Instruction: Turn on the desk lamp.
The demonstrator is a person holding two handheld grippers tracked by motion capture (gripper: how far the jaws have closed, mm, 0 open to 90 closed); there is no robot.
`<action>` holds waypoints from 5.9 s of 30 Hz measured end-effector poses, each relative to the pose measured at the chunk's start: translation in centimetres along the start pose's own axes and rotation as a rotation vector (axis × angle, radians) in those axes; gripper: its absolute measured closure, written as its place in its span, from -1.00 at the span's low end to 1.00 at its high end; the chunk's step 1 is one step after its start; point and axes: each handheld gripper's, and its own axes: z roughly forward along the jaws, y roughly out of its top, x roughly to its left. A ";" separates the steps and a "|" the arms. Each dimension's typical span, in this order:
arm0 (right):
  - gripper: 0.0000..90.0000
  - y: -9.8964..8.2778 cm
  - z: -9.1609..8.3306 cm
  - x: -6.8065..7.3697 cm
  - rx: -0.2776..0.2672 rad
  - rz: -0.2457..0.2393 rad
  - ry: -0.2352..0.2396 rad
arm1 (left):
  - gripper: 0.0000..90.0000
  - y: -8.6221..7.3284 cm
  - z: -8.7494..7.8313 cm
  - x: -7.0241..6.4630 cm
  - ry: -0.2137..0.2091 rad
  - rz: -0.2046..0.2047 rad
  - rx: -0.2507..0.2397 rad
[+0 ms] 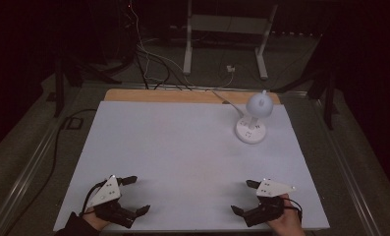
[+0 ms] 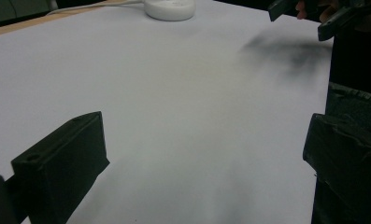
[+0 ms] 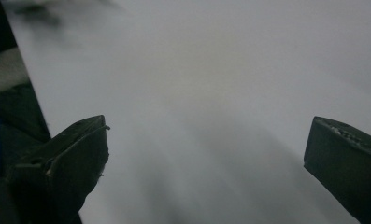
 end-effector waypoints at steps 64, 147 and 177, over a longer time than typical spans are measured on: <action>-1.00 5.1 -0.6 -5.6 -0.087 0.103 -0.212 | -0.99 0.0 0.0 0.1 0.004 -0.011 0.001; -0.54 6.6 3.9 -18.0 -0.084 0.438 -0.495 | -0.99 -0.1 0.0 0.3 0.009 -0.023 0.003; 0.99 6.5 4.2 -18.7 -0.017 0.332 -0.529 | -0.99 -0.1 0.0 0.3 0.004 -0.027 0.002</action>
